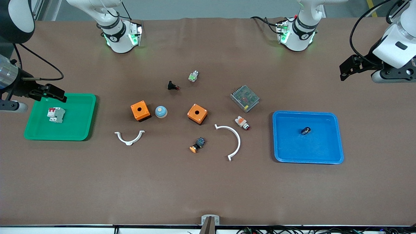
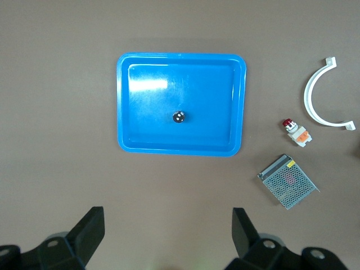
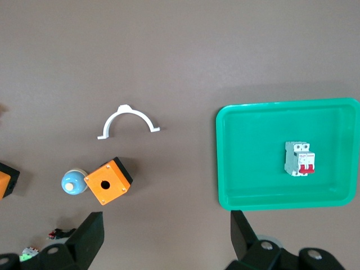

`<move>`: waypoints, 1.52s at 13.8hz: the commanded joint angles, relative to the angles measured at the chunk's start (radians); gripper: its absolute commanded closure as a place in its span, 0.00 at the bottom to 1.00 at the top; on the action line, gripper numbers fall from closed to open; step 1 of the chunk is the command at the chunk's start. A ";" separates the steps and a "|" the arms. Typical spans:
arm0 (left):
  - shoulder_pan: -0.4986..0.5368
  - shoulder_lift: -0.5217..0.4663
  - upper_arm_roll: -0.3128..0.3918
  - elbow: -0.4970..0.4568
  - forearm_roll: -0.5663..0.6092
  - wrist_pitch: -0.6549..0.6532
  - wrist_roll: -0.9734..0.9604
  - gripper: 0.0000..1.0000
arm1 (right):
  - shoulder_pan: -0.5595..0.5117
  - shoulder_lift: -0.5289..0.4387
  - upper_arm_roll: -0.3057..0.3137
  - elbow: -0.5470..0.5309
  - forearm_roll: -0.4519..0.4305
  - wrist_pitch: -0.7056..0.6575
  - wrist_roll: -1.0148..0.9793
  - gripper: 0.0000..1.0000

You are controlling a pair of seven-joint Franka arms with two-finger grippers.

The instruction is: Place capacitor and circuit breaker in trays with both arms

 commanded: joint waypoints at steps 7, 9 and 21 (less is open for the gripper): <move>-0.008 0.002 -0.003 0.002 -0.019 -0.003 0.013 0.00 | -0.030 0.009 -0.019 0.219 0.005 -0.033 0.005 0.00; -0.006 0.007 -0.001 0.002 -0.019 0.000 0.014 0.00 | -0.030 0.008 -0.019 0.222 0.005 -0.034 0.005 0.00; -0.005 0.031 -0.003 0.014 -0.019 0.018 0.008 0.00 | -0.030 0.011 -0.019 0.242 0.005 -0.030 0.004 0.00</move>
